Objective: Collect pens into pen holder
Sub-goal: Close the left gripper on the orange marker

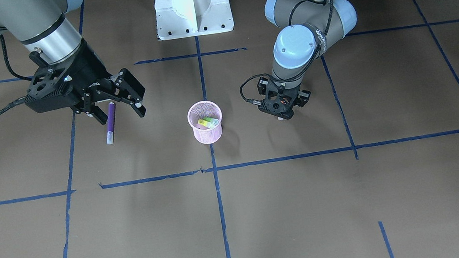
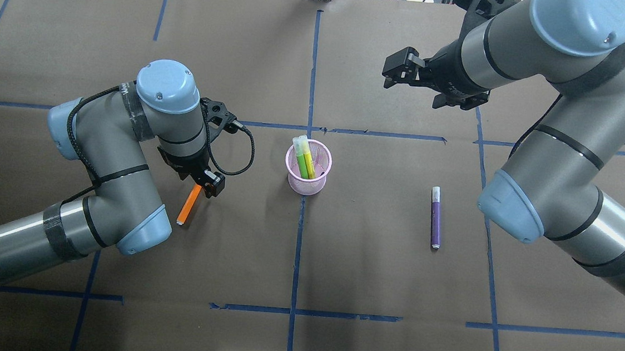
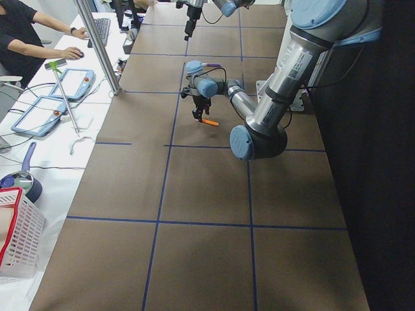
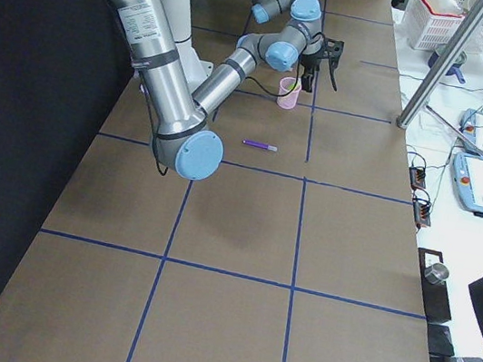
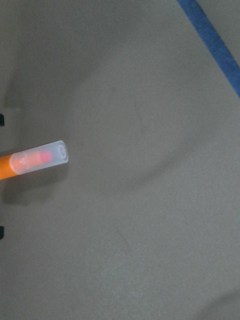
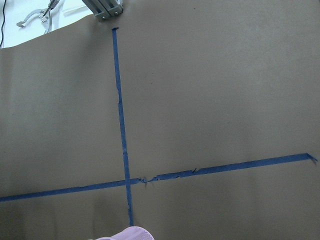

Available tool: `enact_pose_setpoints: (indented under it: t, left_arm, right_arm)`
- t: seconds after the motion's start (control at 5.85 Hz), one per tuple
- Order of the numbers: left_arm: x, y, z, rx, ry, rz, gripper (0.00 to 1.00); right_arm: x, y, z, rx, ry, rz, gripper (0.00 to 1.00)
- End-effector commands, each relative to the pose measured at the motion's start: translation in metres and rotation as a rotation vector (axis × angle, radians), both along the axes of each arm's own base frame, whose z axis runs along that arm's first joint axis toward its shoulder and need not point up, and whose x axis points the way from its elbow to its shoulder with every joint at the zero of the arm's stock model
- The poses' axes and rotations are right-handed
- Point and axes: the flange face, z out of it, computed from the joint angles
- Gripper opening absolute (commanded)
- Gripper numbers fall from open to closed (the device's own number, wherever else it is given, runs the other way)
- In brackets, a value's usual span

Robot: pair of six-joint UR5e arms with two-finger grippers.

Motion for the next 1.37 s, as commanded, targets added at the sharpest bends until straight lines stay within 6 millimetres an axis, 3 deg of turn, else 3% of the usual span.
enact_pose_setpoints:
  t: [0.0,0.51,1.2]
  left_arm:
    - [0.003,0.0002,0.0055,-0.011,-0.009,-0.002,0.71]
    - [0.0039,-0.0017,0.0048,-0.01,-0.008,-0.003,0.6]
    - [0.0067,-0.0024,0.0092,-0.012,-0.01,-0.002,0.59]
  right_arm:
    - [-0.0002,-0.0001,0.0006,-0.002,0.001,0.0,1.0]
    - [-0.0005,0.0007,0.0007,0.0,0.001,0.0,1.0]
    - [-0.0027,0.0021,0.0028,-0.003,0.004,-0.003,1.0]
